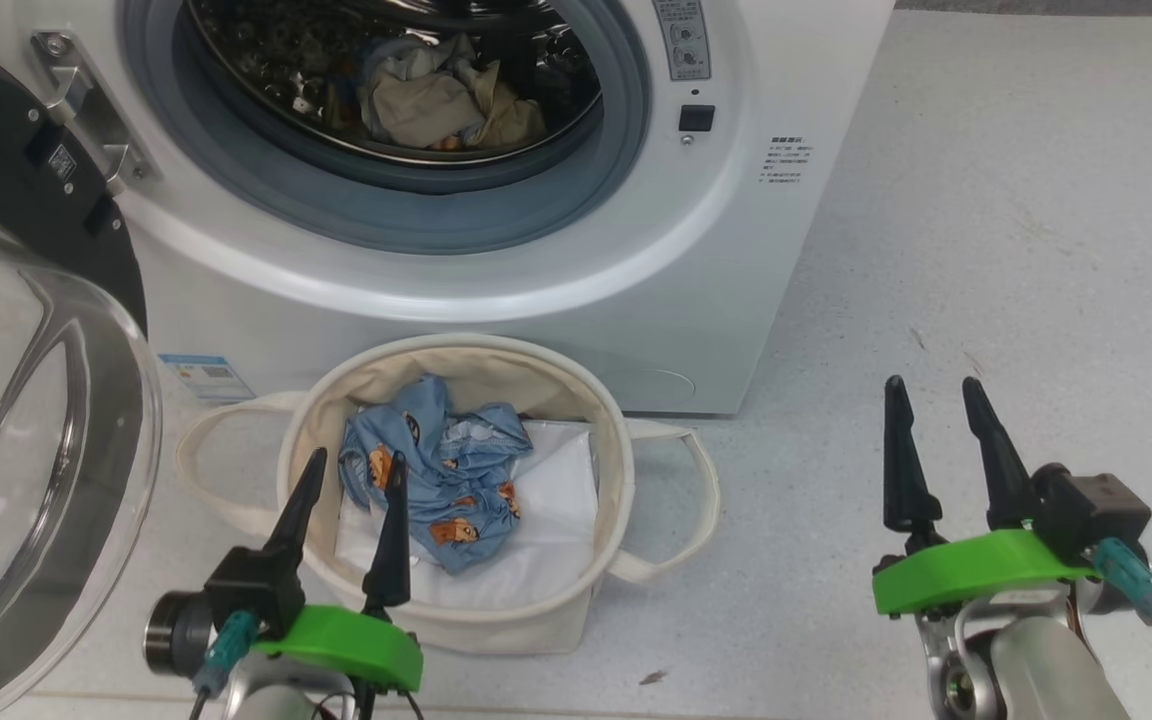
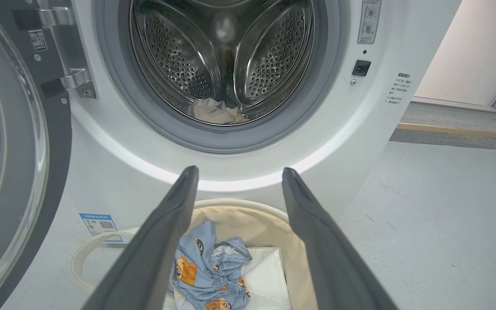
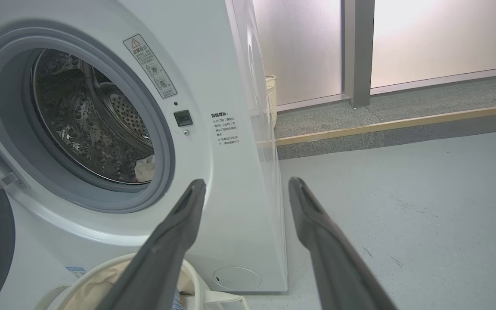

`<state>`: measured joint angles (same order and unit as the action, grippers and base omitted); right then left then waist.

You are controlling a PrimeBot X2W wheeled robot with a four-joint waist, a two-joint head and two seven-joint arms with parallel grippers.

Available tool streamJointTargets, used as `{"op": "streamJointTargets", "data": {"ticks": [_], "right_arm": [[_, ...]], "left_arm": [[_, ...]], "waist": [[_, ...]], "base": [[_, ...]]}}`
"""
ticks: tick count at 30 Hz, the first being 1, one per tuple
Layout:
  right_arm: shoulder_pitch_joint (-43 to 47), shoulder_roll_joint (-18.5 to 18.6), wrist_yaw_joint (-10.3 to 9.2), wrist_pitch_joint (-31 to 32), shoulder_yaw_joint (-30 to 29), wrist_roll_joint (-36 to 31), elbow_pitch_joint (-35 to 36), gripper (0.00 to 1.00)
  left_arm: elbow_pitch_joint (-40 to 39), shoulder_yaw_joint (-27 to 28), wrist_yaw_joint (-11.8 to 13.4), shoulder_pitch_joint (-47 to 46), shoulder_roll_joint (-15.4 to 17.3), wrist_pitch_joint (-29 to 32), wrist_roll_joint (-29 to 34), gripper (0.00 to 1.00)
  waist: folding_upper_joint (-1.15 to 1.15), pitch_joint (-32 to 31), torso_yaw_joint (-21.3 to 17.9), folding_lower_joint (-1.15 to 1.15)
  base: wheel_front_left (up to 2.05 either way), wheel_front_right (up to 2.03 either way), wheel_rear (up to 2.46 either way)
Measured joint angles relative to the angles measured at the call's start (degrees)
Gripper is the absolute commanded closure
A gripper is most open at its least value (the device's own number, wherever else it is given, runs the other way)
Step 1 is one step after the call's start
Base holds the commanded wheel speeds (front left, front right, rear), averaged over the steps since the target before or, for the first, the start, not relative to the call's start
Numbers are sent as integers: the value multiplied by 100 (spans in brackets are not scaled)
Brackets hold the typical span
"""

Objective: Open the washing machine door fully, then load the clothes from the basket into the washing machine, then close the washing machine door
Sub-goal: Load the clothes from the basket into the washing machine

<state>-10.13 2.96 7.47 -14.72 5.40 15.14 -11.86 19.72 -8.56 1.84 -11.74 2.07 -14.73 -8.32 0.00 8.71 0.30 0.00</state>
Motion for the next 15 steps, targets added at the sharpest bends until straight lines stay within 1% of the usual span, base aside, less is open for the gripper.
{"op": "streamJointTargets", "data": {"ticks": [8,12,15], "right_arm": [[-5,-1,0,0,-41,15,413,0],[-24,-1,0,0,-136,0,848,0],[-57,-1,0,0,-293,-51,1166,0]], "left_arm": [[305,-153,-1,-14,0,0,-118,0],[766,-233,-24,-136,1,0,-132,0],[1251,-337,-97,-481,-1,0,-83,0]], "waist": [[0,126,34,0],[0,294,52,0],[0,501,68,0]], "base": [[0,0,0],[0,0,0],[0,0,0]]}}
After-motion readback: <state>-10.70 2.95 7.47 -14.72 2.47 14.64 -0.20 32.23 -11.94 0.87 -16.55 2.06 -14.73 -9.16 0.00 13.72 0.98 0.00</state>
